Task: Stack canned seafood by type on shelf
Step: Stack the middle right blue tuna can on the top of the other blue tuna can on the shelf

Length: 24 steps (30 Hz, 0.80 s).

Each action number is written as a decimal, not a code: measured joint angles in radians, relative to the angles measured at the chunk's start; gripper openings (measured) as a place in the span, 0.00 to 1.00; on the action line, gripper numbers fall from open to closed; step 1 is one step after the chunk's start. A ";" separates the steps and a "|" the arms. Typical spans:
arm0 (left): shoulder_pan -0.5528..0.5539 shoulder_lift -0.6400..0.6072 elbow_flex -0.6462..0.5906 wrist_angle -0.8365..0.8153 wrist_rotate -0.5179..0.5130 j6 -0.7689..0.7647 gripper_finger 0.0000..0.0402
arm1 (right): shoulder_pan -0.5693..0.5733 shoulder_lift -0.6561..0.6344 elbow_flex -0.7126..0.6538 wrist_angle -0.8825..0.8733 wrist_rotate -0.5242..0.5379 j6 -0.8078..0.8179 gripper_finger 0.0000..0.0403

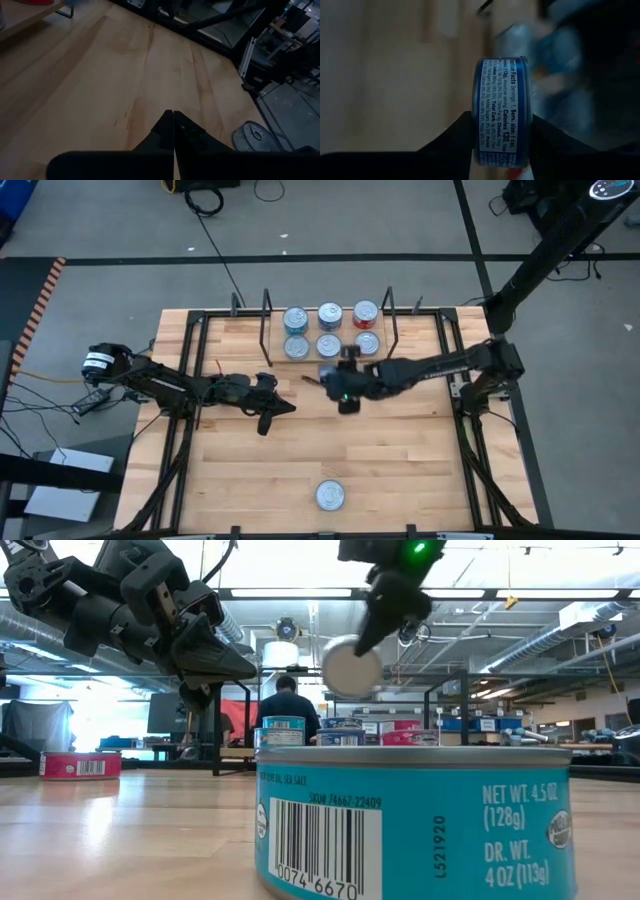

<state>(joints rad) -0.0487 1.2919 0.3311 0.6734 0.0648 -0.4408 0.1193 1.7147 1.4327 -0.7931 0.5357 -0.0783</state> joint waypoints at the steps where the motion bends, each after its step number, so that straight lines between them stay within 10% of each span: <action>1: 0.000 0.000 0.000 0.000 0.000 0.004 0.00 | -0.020 0.000 -0.006 0.054 0.025 -0.089 0.36; 12: 0.000 0.000 0.000 -0.013 -0.004 0.015 0.00 | -0.250 0.001 -0.098 0.367 -0.019 -0.560 0.36; 24: 0.000 0.000 0.000 -0.014 -0.015 0.016 0.00 | -0.358 0.002 -0.220 0.497 -0.119 -0.699 0.36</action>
<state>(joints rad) -0.0488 1.2919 0.3309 0.6590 0.0502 -0.4244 -0.2387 1.7164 1.2125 -0.2965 0.4168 -0.7772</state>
